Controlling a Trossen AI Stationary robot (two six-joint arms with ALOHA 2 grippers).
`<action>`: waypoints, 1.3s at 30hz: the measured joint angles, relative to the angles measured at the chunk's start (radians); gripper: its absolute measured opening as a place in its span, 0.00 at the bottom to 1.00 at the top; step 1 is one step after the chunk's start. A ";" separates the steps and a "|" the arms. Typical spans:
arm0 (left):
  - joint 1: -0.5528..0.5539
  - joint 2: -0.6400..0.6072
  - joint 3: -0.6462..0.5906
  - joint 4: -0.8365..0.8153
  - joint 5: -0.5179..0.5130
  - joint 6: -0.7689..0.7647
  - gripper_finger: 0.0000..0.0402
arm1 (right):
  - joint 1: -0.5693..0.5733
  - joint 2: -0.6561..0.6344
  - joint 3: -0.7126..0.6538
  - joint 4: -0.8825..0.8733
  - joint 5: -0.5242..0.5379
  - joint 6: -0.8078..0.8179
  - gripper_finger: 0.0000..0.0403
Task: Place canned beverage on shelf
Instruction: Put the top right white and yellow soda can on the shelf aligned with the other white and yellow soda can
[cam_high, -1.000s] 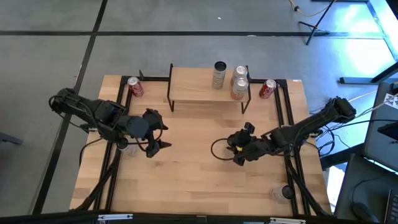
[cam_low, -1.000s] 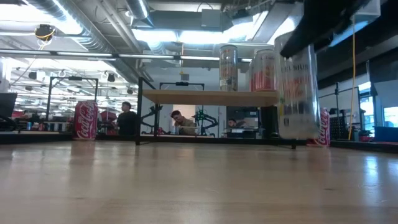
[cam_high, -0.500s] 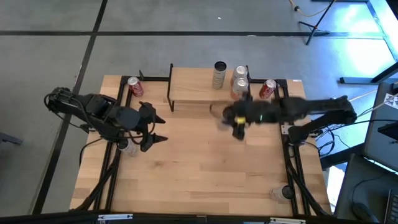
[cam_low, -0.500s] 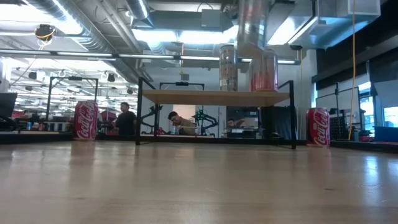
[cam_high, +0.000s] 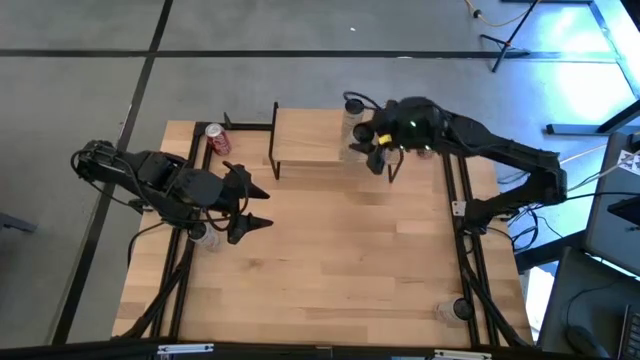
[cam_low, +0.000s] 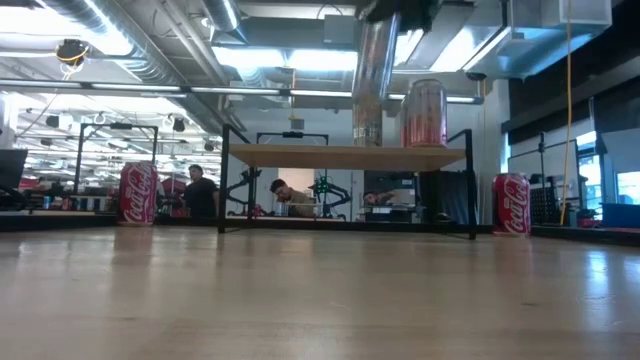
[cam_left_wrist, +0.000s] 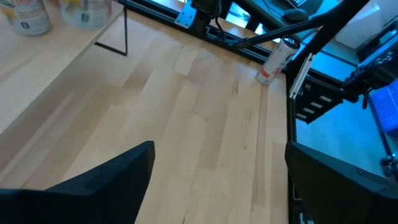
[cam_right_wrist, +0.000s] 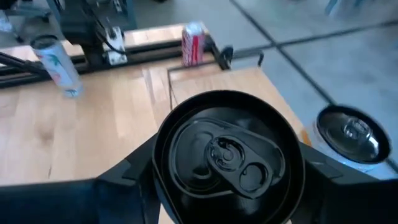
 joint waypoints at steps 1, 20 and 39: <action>0.000 0.000 0.000 0.000 0.000 0.000 0.89 | -0.019 0.014 0.000 0.000 -0.023 -0.010 0.56; 0.000 0.000 0.000 0.001 -0.032 -0.004 0.89 | -0.151 0.134 -0.001 -0.046 -0.098 -0.103 0.56; 0.000 0.001 0.000 0.001 -0.032 -0.003 0.89 | -0.150 0.116 0.000 -0.007 -0.072 -0.141 0.92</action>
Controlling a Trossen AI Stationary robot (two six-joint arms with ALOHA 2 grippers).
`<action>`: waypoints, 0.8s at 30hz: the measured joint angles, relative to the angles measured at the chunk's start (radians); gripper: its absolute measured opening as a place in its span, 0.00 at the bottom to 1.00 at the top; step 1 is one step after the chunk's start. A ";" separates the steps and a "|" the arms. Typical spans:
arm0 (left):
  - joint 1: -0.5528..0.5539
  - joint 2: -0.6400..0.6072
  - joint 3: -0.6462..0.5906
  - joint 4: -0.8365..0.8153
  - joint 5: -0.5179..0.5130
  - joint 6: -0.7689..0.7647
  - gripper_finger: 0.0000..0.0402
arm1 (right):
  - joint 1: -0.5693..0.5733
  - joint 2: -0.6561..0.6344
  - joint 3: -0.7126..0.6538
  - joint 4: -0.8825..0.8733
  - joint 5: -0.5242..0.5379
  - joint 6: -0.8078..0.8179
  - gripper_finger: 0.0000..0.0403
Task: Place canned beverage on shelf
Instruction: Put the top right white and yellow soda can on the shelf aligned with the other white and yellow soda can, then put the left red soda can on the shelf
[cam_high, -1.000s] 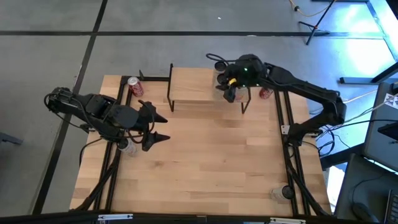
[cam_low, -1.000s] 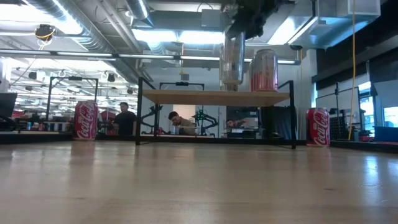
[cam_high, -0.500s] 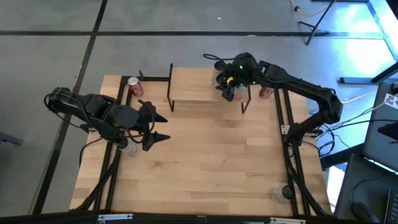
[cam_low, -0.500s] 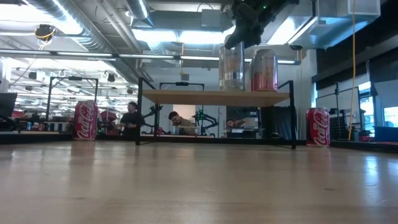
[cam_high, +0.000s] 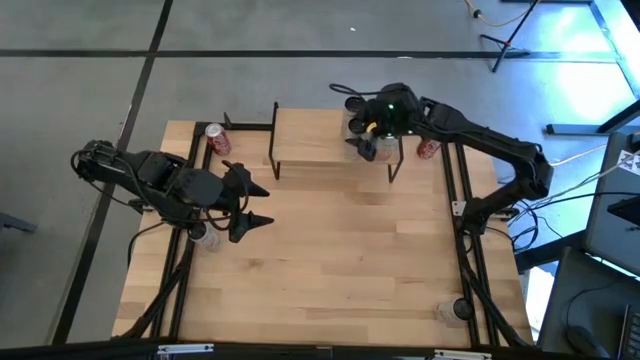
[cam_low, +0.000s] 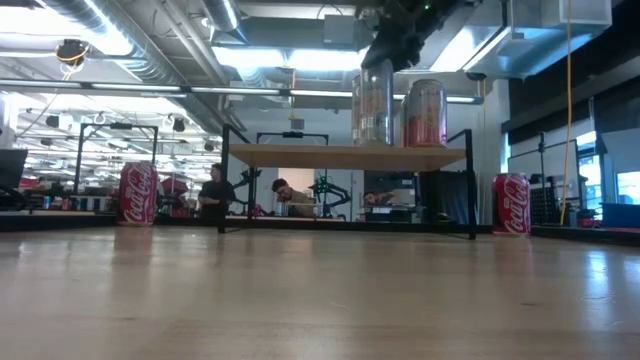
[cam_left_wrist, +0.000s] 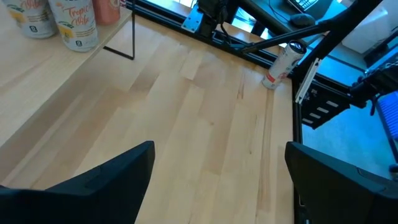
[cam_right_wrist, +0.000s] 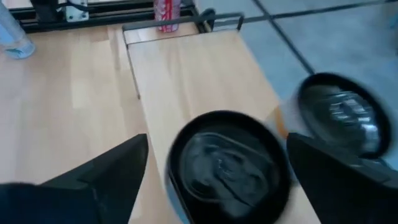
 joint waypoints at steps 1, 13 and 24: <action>0.000 0.000 0.000 0.000 0.000 0.000 0.89 | 0.000 -0.010 0.000 0.001 0.009 -0.004 0.91; 0.000 0.000 0.001 -0.010 0.002 -0.006 0.89 | 0.000 -0.078 0.282 -0.385 0.035 0.077 0.87; 0.060 0.000 0.001 -0.009 0.030 -0.053 0.89 | -0.103 -0.247 0.228 -0.585 0.274 0.221 0.87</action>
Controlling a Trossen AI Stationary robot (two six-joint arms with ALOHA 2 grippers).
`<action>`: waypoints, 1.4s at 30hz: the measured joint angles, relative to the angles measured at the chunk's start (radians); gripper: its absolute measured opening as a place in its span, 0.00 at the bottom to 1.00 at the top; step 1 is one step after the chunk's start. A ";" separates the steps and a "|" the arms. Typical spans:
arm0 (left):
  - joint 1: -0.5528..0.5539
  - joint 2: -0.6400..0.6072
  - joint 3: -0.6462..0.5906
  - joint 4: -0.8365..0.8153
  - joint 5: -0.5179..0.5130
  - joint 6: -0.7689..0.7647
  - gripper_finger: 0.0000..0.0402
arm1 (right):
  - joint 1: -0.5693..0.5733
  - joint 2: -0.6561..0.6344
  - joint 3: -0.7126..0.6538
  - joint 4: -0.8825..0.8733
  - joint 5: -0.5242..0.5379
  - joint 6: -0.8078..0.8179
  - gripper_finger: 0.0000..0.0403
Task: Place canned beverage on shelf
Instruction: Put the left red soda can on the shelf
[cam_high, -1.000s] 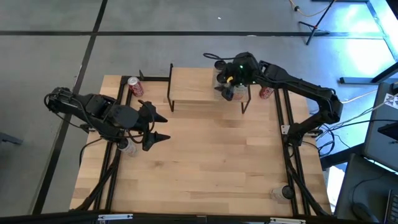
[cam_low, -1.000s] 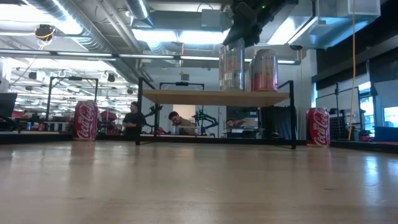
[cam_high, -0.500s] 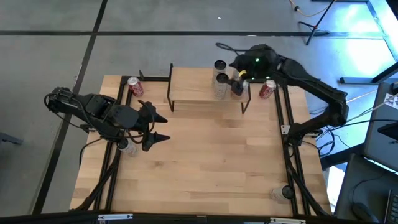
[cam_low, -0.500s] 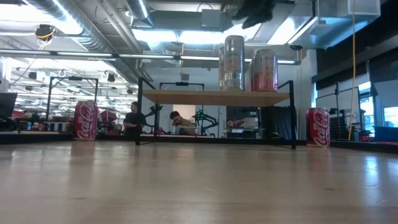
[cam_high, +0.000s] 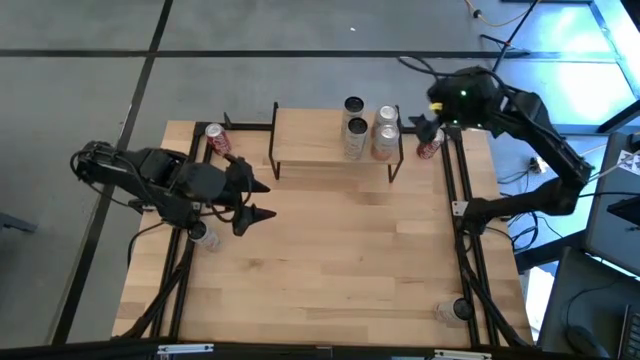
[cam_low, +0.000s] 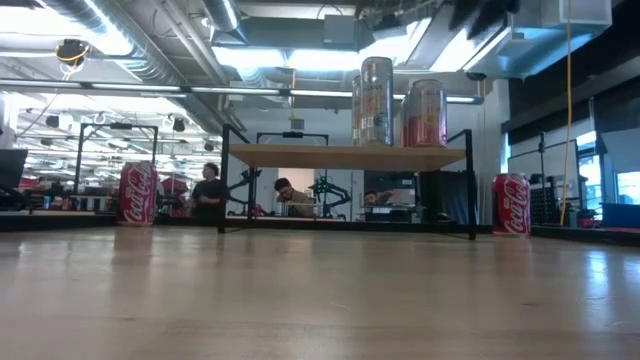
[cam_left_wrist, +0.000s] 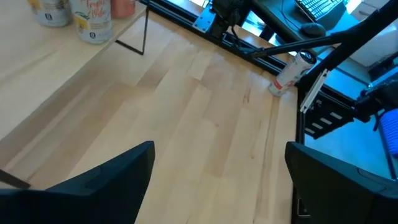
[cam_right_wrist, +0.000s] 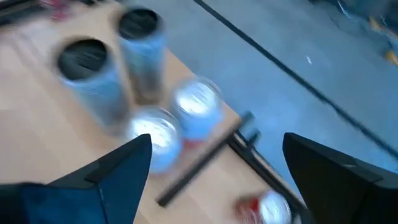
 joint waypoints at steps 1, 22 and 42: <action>0.008 0.000 0.000 0.000 0.012 0.000 0.89 | -0.027 -0.009 -0.019 -0.012 0.006 0.008 0.87; 0.036 0.000 0.000 0.006 -0.016 0.046 0.89 | -0.345 0.038 -0.370 0.003 0.040 0.222 0.87; 0.042 0.000 0.000 0.007 -0.049 0.073 0.89 | -0.348 0.151 -0.437 -0.017 0.185 0.267 0.87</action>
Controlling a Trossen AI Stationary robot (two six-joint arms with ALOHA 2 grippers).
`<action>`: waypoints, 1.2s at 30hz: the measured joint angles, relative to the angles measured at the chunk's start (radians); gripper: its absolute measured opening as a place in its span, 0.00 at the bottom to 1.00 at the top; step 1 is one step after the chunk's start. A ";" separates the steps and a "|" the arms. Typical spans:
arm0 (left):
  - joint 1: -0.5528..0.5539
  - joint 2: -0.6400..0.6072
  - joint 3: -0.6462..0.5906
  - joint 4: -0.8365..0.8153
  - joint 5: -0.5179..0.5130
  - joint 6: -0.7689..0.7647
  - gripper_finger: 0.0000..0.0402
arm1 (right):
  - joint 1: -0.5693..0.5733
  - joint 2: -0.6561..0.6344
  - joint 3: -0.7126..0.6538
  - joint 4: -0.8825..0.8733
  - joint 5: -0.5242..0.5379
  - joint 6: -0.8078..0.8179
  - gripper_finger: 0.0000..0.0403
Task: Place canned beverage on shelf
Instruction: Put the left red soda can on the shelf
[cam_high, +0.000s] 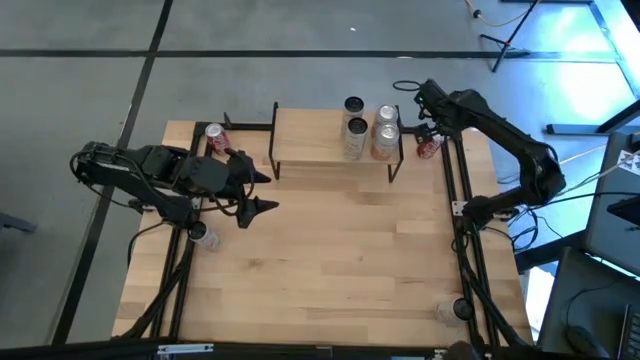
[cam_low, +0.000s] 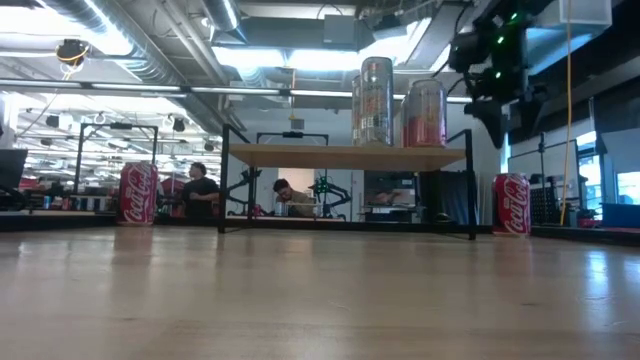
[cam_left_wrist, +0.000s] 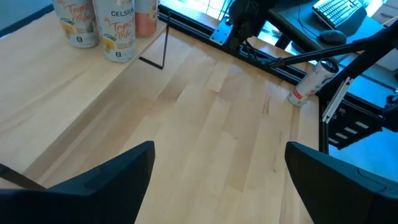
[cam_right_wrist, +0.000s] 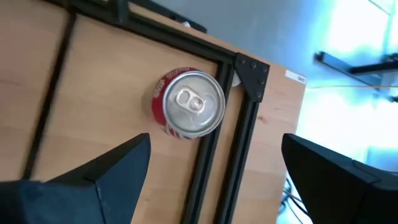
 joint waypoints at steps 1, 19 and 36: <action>0.000 0.000 0.000 0.000 0.000 0.000 0.89 | 0.001 -0.023 0.000 0.001 -0.014 0.000 0.87; 0.266 0.016 0.000 -0.097 -0.080 0.006 0.89 | 0.520 -0.384 0.002 0.071 -0.070 0.173 0.87; 0.917 0.083 0.000 -0.233 0.044 0.249 0.89 | 0.878 -0.402 0.002 0.375 -0.206 -0.006 0.87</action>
